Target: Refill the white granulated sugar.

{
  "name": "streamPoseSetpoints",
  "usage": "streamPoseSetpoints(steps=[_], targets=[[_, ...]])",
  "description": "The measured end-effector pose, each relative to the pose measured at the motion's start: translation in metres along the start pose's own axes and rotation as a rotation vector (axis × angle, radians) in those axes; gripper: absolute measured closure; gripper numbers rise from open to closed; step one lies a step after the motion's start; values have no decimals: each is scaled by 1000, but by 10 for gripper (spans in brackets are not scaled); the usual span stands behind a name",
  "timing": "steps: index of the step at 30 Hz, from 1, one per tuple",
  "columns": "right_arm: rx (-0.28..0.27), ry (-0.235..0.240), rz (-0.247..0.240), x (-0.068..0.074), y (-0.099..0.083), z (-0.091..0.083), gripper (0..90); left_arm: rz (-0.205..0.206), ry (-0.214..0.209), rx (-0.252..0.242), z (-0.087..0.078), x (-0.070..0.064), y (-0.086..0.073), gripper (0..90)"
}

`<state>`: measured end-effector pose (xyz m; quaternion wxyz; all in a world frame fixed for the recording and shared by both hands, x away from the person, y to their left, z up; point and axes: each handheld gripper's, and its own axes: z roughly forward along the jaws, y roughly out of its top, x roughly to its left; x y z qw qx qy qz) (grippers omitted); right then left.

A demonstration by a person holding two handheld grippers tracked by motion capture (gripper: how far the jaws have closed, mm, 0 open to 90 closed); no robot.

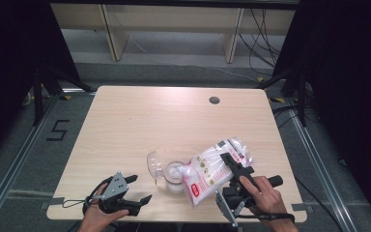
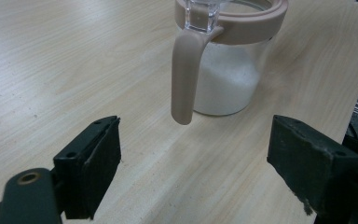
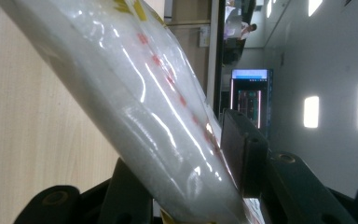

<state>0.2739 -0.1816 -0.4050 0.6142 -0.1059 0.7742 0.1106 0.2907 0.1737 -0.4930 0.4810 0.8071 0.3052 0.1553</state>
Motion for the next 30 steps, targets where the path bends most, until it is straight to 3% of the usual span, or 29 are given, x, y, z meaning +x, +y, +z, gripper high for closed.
streamPoseSetpoints(steps=[2,3,4,8,10,11,12,14,15,19,20,23,25,27,28,30], targets=[[-10,-4,-36,-4,-1,1,655,0,4,3,0,0,0,168],[2,-9,-5,-3,-3,0,655,0,4,2,0,0,0,168],[-2,-11,-12,-4,-3,0,655,5,-1,-1,0,1,0,168],[-4,-3,43,-2,-9,-1,659,0,-1,-1,0,0,0,168],[-2,0,50,-1,-12,-1,663,5,0,-2,0,1,0,169],[-18,5,19,-3,-12,0,665,2,0,-3,0,0,0,168],[-5,12,61,1,-13,0,667,2,0,-3,0,0,0,169],[-18,11,31,1,-14,1,671,-1,-1,-2,0,0,0,169],[-19,23,77,4,-14,2,674,-1,-1,-2,0,0,0,169],[-20,34,87,7,-15,3,684,-2,-1,-4,0,0,0,169],[-34,30,29,5,-14,4,686,-2,-1,-4,0,0,0,169],[-32,35,78,11,-14,4,694,-1,-1,-2,0,0,0,170],[-29,34,58,12,-13,5,699,0,-2,-2,0,0,0,170],[-39,26,-5,9,-12,5,705,0,-2,-1,0,0,0,171],[-27,28,52,14,-12,5,710,0,-2,-1,0,0,0,171],[-12,15,14,16,-11,5,715,0,-2,0,0,0,0,171]])
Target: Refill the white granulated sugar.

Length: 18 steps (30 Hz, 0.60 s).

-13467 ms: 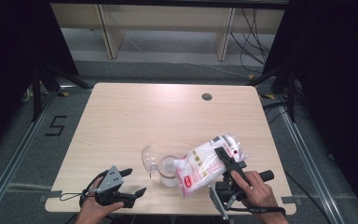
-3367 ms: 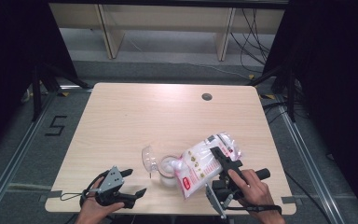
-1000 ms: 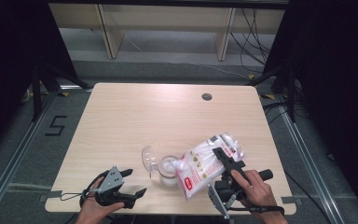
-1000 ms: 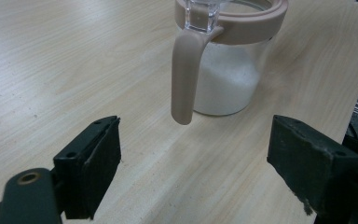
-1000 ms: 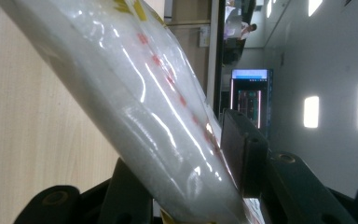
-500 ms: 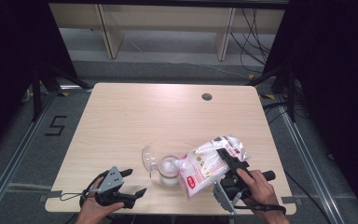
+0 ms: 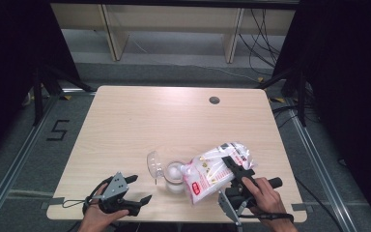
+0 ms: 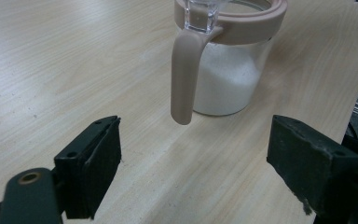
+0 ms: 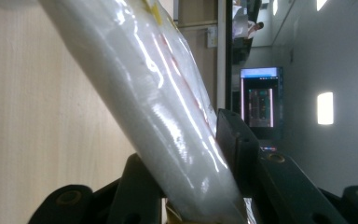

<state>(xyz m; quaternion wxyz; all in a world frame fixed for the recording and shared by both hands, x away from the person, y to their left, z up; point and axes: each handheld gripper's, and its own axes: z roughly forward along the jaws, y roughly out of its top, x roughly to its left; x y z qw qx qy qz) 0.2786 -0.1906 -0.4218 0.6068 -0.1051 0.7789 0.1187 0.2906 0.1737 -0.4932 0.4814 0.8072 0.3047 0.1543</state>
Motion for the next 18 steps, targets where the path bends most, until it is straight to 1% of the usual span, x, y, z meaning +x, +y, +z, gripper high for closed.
streamPoseSetpoints(steps=[1,2,3,4,5,6,7,8,9,10,11,12,13,14,15,16,17,18], targets=[[0,-5,-44,-1,1,1,716,-1,0,-1,0,0,0,171],[6,-5,-75,-2,2,0,719,0,0,0,0,0,0,172],[16,2,-21,2,1,0,721,-1,4,3,0,0,0,172],[13,-5,-23,2,1,0,722,-1,4,3,0,0,0,172],[12,-11,-47,2,1,0,723,3,5,4,0,0,0,172],[13,-16,-98,0,3,0,725,5,6,4,0,0,0,173],[9,-21,-126,-1,3,1,726,1,4,5,0,0,0,173],[26,-24,-86,2,2,0,728,3,5,4,0,0,0,174],[24,-24,-95,2,3,0,729,0,4,4,0,0,0,174],[30,-33,-120,2,4,-1,730,0,4,5,0,0,0,173],[21,-34,-132,2,4,0,731,-10,3,-3,1,-1,0,174],[25,-40,-136,2,5,-1,731,-9,3,-2,0,-1,0,174],[5,-53,-186,-1,6,0,732,10,6,5,0,0,0,174],[32,-37,-160,1,6,-1,732,6,5,4,0,0,0,175],[26,-55,-173,1,6,-1,732,-1,3,3,0,0,0,177],[25,-59,-187,1,7,-1,732,-1,4,3,0,0,0,178],[18,-76,-171,2,6,-1,732,-1,3,4,0,0,0,178],[12,-70,-229,-2,8,-1,732,-1,3,4,0,0,0,178]])
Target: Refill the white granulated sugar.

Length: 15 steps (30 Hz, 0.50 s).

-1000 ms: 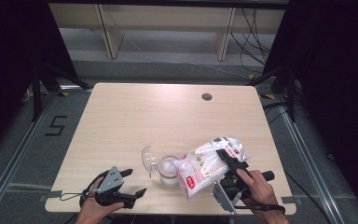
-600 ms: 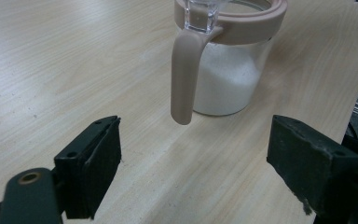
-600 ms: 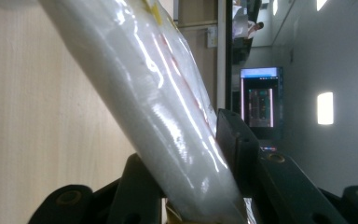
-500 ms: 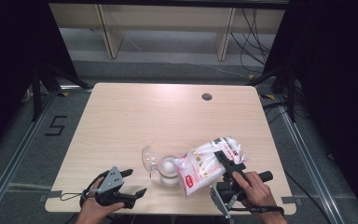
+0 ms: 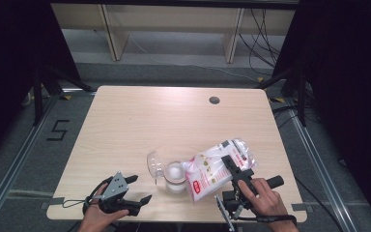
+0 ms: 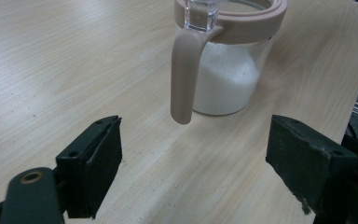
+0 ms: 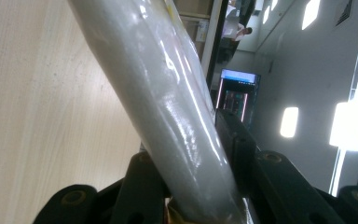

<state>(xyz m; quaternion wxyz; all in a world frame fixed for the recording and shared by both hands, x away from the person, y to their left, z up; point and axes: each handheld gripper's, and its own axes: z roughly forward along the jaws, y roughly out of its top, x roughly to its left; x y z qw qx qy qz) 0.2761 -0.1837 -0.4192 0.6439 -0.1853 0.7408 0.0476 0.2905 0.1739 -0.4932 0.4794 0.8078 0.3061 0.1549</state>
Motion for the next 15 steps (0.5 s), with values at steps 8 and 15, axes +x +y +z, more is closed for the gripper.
streamPoseSetpoints(steps=[8,15], targets=[[27,-20,-52,5,1,0,739,-7,-5,-6,1,0,0,178],[32,1,-53,12,0,3,761,6,-4,3,0,0,0,179]])
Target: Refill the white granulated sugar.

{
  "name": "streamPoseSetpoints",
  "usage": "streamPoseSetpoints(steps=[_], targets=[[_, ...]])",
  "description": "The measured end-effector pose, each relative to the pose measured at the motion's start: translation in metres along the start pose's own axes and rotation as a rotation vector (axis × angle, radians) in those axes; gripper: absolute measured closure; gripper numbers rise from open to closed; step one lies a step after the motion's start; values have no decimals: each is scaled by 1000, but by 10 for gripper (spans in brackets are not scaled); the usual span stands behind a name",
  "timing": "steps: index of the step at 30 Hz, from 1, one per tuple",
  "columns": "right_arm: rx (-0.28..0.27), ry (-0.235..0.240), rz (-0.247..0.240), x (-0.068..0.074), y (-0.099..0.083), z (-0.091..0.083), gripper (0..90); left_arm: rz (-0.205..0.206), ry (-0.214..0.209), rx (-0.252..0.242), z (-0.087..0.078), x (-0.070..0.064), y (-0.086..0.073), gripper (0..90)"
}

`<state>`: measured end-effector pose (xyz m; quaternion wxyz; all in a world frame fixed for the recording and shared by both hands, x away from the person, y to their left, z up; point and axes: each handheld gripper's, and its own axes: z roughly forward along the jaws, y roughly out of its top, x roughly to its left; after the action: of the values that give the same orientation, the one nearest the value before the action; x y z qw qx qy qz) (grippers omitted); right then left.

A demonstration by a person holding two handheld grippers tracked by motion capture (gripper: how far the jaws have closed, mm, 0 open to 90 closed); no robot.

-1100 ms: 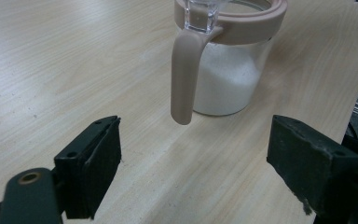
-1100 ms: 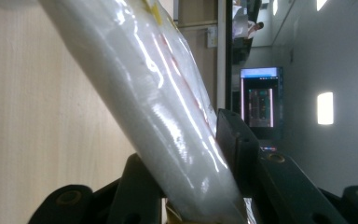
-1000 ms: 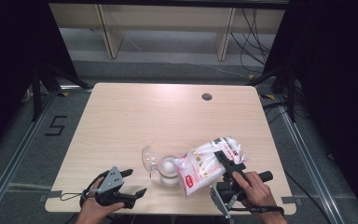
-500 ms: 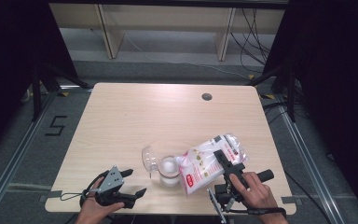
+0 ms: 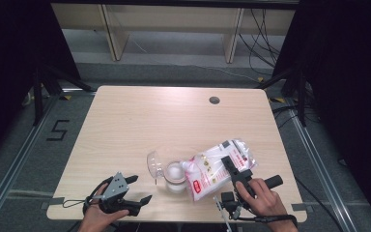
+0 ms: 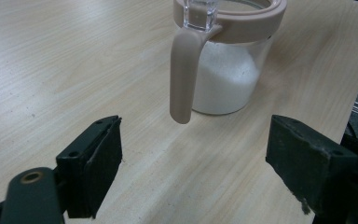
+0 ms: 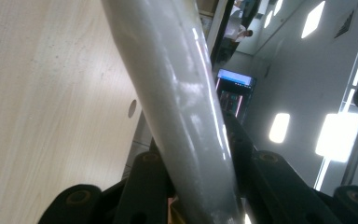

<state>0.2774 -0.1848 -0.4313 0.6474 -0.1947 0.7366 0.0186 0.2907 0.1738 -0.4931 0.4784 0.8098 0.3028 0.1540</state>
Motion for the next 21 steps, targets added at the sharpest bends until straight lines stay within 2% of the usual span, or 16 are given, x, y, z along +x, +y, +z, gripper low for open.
streamPoseSetpoints(steps=[3,4,5,6,7,8,9,11,12,14,15,16,17,18,19,21], targets=[[-41,22,85,2,-7,2,766,-1,-6,-1,0,0,0,179],[-57,26,74,0,-8,3,767,1,-4,-1,0,0,0,179],[-40,40,106,3,-9,3,768,1,-2,-4,0,0,0,180],[-45,37,87,2,-10,3,768,-10,-2,-11,1,-1,0,179],[-39,46,154,6,-11,1,769,-8,-2,-10,1,0,0,180],[-34,49,168,6,-11,1,769,-7,-2,-10,1,-1,0,180],[-54,44,150,4,-12,2,769,2,-1,-3,1,0,0,180],[-64,46,159,2,-13,2,770,1,-4,-3,0,0,0,180],[-57,61,205,4,-14,2,770,0,-7,0,0,0,0,180],[-66,73,238,2,-15,1,771,3,0,0,0,0,0,181],[-89,71,221,-1,-16,2,771,1,-1,0,0,0,0,181],[-93,84,293,2,-18,1,771,0,-7,0,0,0,0,181],[-98,91,326,2,-19,1,772,0,-3,-4,0,0,0,181],[-113,94,325,0,-20,1,772,0,-7,-1,0,0,0,181],[-120,115,387,3,-21,1,773,0,-6,-1,0,0,0,181],[-151,143,444,4,-24,3,774,0,-6,-2,0,0,0,181]])
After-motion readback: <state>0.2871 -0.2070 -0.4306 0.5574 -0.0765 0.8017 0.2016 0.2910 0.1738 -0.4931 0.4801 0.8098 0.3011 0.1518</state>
